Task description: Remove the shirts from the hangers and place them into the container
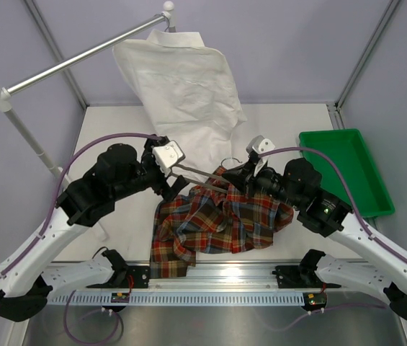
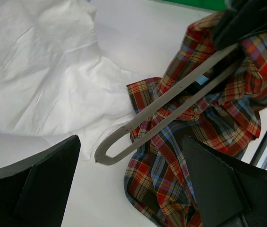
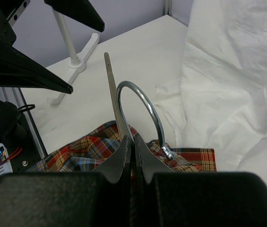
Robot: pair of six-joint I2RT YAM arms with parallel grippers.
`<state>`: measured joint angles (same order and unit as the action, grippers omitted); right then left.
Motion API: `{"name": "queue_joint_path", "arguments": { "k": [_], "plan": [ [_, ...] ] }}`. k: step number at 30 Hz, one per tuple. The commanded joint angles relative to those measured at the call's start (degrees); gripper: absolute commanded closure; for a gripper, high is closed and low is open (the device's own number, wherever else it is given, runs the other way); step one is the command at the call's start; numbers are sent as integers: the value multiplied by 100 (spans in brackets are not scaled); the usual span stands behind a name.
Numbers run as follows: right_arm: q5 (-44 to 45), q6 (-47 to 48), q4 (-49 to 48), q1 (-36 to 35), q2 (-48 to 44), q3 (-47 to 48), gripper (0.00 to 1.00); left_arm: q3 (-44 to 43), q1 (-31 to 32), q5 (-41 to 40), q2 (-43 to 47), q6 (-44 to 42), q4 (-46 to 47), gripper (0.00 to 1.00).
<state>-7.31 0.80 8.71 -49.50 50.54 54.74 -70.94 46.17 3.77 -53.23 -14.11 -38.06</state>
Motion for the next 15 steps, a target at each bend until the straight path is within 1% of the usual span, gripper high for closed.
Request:
{"name": "queue_joint_path", "arguments": {
  "k": [1,3,7,8,10,11,13,14,15],
  "plan": [
    [-490,280,-54,28,87,476,100,-535,-12,1028,-318,-979,-446,6],
    [-657,342,-10,28,157,572,100,-728,-12,1231,-477,-1250,-709,7],
    [-807,386,25,19,210,634,100,-887,-21,1503,-767,-1700,-1009,14],
    [-824,395,34,28,210,643,100,-895,-21,1600,-820,-1753,-1036,17],
    [-877,404,69,28,236,643,100,-939,-21,1697,-855,-1867,-1080,21],
    [-921,412,78,28,237,652,100,-931,-21,1784,-873,-1920,-1089,28],
    [-948,412,87,19,228,661,100,-922,-29,1820,-882,-1955,-1098,35],
    [-974,404,87,28,219,661,100,-922,-29,1846,-908,-1955,-1089,43],
    [-1017,404,96,28,202,661,100,-905,-38,1890,-917,-1955,-1080,48]
  ]
}}
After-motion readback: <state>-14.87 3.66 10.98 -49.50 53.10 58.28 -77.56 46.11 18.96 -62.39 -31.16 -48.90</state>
